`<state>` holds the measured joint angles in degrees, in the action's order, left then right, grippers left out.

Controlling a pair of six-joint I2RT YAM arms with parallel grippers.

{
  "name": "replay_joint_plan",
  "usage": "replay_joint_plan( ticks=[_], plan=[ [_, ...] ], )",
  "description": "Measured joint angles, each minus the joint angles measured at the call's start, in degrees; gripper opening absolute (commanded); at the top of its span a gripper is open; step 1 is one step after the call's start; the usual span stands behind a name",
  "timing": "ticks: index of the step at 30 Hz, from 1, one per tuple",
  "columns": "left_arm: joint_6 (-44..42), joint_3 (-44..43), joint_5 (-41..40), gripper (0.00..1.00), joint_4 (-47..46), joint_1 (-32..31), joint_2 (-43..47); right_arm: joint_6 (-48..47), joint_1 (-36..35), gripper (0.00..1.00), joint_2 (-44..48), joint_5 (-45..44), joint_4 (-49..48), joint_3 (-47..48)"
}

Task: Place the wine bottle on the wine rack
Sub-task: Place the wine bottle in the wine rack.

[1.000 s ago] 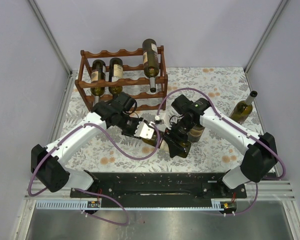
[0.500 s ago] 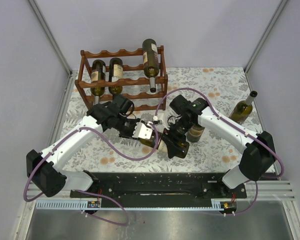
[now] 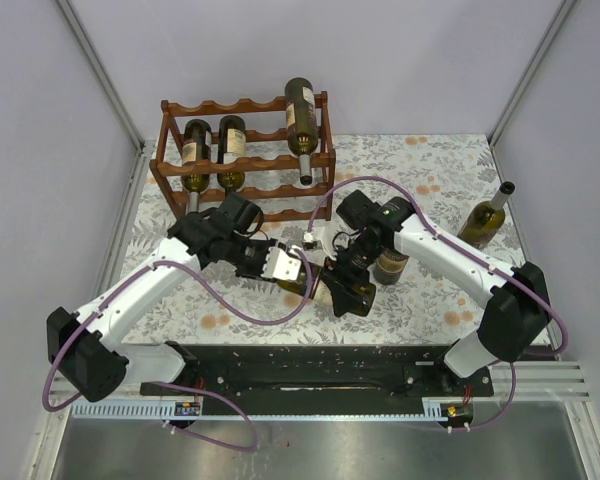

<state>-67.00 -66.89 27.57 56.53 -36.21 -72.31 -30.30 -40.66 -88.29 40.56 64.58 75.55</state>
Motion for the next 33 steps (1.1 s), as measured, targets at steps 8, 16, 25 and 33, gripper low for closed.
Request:
replay_joint_plan(
  ticks=[8,16,25,33],
  plan=[
    [0.28,1.55,-0.52,0.0,1.31,1.4,1.9,2.12,0.35,0.98,0.0,-0.52,-1.33,1.46],
    [0.22,3.69,-1.55,0.0,1.92,1.4,2.69,4.11,0.63,0.99,-0.72,-0.9,-2.01,4.09],
    [2.21,6.14,-2.25,0.0,1.38,3.32,3.78,5.01,2.03,0.99,-0.63,-7.45,-2.03,9.62],
    [13.46,10.27,-2.14,0.0,-4.66,12.2,5.11,7.04,4.09,0.99,1.95,-15.56,-3.78,15.08]
  ],
)
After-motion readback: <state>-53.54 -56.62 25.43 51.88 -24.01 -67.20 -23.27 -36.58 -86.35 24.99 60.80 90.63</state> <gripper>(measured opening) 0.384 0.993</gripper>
